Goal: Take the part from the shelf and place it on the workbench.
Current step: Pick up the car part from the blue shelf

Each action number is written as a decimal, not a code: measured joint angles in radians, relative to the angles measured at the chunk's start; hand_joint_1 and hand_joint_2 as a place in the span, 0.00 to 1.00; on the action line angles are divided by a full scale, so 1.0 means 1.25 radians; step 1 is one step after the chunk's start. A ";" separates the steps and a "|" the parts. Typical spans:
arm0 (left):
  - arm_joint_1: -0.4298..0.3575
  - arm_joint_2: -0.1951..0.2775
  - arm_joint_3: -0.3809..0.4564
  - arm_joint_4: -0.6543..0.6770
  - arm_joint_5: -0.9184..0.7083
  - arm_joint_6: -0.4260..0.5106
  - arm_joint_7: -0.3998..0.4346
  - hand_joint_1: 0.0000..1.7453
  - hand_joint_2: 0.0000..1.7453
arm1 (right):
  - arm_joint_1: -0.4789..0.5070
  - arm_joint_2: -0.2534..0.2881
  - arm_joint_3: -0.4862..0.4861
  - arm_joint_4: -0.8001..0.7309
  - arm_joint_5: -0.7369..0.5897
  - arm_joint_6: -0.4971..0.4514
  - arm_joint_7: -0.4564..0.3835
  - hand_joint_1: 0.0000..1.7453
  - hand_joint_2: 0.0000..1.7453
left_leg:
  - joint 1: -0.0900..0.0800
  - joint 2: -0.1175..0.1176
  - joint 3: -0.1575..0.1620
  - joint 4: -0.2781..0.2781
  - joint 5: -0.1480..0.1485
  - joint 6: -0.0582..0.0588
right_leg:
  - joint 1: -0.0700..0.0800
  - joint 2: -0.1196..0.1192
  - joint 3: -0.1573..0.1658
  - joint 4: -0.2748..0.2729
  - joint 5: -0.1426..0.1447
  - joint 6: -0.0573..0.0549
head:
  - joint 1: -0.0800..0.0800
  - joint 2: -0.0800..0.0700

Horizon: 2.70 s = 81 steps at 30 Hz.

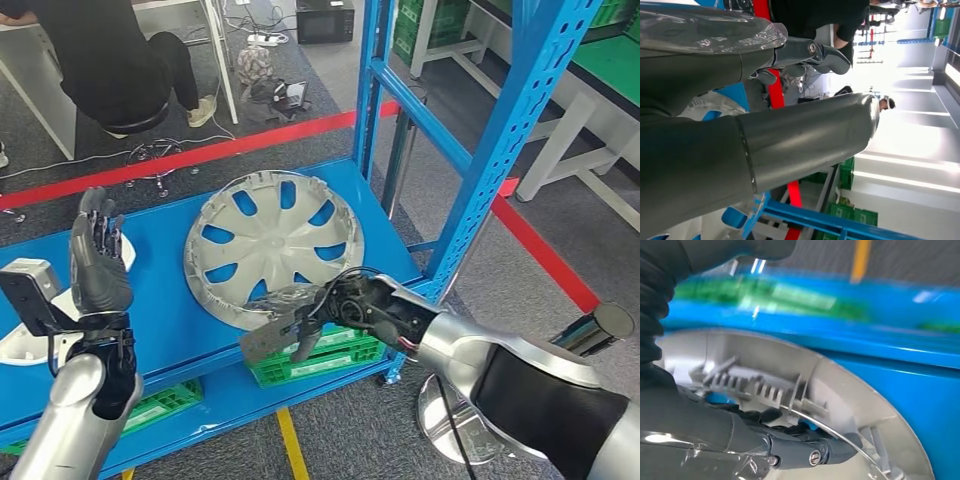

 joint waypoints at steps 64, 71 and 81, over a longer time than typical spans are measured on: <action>0.037 0.011 0.022 -0.012 -0.027 0.030 -0.008 0.00 0.00 | 0.051 0.013 0.066 -0.349 0.272 -0.133 -0.073 1.00 1.00 | 0.001 -0.001 -0.001 0.000 0.000 -0.001 | 0.001 -0.001 -0.001 0.000 -0.001 -0.001 | 0.000 0.000; 0.037 0.013 0.023 -0.016 -0.029 0.026 -0.008 0.00 0.00 | 0.051 0.013 0.064 -0.361 0.276 -0.133 -0.070 1.00 1.00 | 0.001 -0.001 -0.001 0.000 0.000 -0.001 | 0.001 -0.001 -0.001 0.000 -0.001 -0.001 | 0.000 0.000; 0.038 0.016 0.024 -0.016 -0.029 0.022 -0.008 0.00 0.00 | 0.052 0.013 0.064 -0.354 0.291 -0.128 -0.063 0.00 1.00 | 0.001 -0.001 -0.002 0.000 -0.001 -0.001 | 0.001 -0.001 -0.001 0.000 -0.001 -0.001 | 0.000 0.000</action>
